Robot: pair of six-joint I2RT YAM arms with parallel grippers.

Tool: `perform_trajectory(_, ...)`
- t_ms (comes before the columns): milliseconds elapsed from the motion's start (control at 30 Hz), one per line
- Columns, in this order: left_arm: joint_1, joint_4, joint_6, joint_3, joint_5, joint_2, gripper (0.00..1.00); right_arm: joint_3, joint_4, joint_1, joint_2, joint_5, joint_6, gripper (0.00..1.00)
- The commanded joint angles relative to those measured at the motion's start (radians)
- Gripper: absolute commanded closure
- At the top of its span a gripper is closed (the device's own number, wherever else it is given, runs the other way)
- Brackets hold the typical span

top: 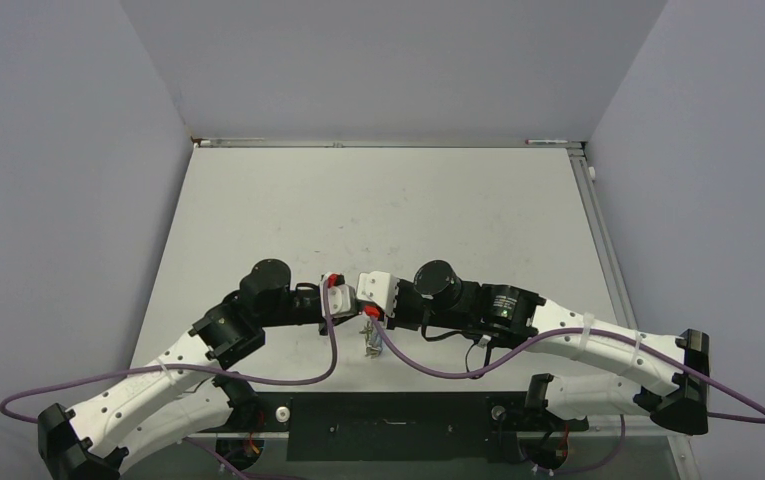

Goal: Put the keys on the keyring

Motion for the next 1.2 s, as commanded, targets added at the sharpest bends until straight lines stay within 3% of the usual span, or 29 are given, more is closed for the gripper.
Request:
perform_trajectory(0,-0.013,0.064,0.009,0.048,0.043,-0.026,1.00,0.018,0.016,0.003,0.016,0.043,-0.010,0.86)
perform_trajectory(433,-0.013,0.083,0.003,0.042,0.040,-0.039,0.99,-0.022,0.092,0.003,-0.006,0.014,-0.005,0.95)
perform_trajectory(533,-0.009,0.130,-0.021,0.011,0.004,-0.091,0.54,-0.048,0.140,0.002,-0.054,0.021,-0.003,0.95)
perform_trajectory(600,-0.006,0.191,-0.033,-0.012,-0.016,-0.126,0.40,-0.069,0.171,0.004,-0.095,0.024,0.000,0.95)
perform_trajectory(700,-0.003,0.209,-0.040,-0.020,-0.030,-0.153,0.41,-0.091,0.203,0.003,-0.154,0.020,0.006,0.95)
perform_trajectory(1167,0.013,0.224,-0.061,-0.012,0.030,-0.114,0.66,-0.116,0.237,0.003,-0.236,-0.025,0.022,0.95)
